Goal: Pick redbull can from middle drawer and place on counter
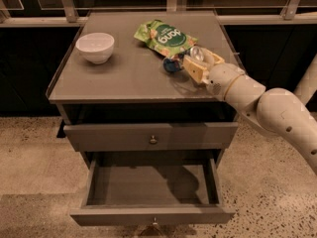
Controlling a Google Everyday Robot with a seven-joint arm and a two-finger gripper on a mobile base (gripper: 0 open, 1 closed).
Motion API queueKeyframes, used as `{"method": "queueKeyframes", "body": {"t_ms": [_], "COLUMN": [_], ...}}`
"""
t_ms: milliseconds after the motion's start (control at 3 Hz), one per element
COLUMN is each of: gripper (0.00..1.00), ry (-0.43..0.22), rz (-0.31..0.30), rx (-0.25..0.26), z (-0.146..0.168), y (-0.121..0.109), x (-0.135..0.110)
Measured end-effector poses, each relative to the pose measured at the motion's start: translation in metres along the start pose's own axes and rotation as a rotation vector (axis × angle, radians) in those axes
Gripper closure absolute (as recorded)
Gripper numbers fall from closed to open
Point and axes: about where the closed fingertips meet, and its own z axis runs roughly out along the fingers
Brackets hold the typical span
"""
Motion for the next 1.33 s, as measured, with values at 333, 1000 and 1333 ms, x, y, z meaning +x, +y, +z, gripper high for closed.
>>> {"method": "queueKeyframes", "body": {"t_ms": [333,1000,1333], "gripper": [0.35,0.0,0.0], "ry": [0.0,0.0,0.0], "rz": [0.0,0.0,0.0], "rx": [0.0,0.0,0.0], "z": [0.0,0.0,0.0001], "y": [0.0,0.0,0.0001], "x": [0.0,0.0,0.0]}}
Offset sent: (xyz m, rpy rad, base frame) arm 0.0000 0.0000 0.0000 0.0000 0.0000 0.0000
